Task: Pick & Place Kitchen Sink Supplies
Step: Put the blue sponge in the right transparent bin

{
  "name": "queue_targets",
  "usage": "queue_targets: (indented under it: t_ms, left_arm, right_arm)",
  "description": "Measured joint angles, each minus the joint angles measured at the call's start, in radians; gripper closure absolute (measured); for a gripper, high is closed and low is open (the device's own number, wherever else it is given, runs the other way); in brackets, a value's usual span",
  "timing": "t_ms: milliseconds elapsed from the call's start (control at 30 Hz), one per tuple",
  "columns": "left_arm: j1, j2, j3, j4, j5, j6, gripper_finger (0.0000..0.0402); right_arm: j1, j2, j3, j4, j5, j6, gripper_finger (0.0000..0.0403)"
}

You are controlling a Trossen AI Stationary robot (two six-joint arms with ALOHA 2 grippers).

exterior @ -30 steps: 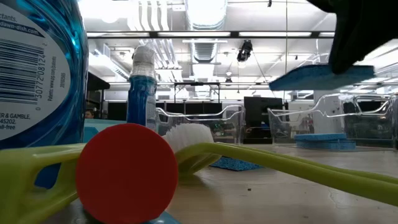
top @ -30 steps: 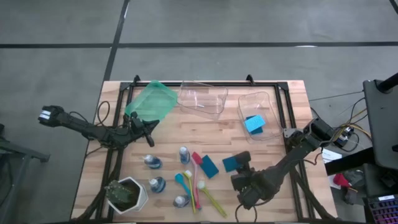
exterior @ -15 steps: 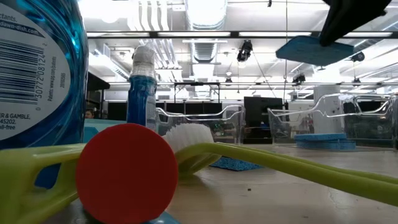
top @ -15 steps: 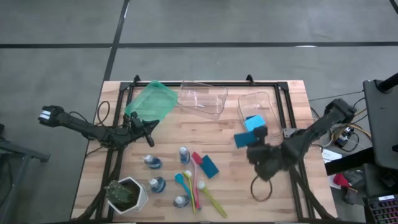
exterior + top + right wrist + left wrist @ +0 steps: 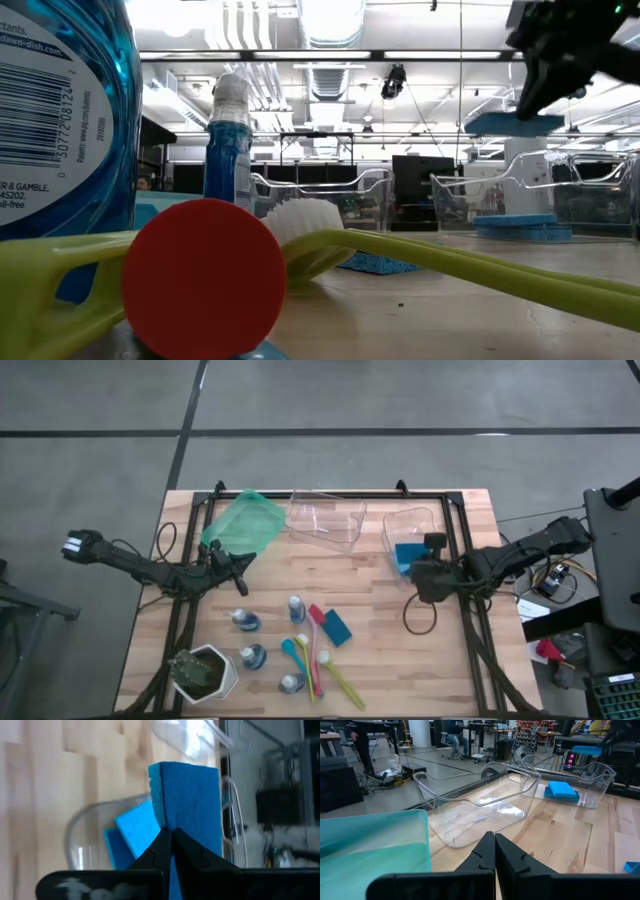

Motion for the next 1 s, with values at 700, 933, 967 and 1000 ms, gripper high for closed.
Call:
queue_targets:
  t_ms: [700, 933, 967, 1000]
  left_arm:
    - [0.000, 0.000, 0.000, 0.000, 0.000, 0.000, 0.0401]
    - [0.000, 0.000, 0.000, 0.000, 0.000, 0.000, 0.0401]
    - [0.000, 0.000, 0.000, 0.000, 0.000, 0.000, 0.0401]
    - [0.000, 0.000, 0.000, 0.000, 0.000, 0.000, 0.0401]
  right_arm:
    - [-0.195, -0.008, -0.078, 0.127, -0.001, -0.177, 0.0394]
    - [-0.264, 0.000, -0.093, 0.148, -0.014, -0.187, 0.0394]
    - [-0.271, 0.003, -0.094, 0.150, -0.026, -0.192, 0.0394]
    - [-0.276, 0.007, -0.095, 0.153, -0.039, -0.198, 0.0394]
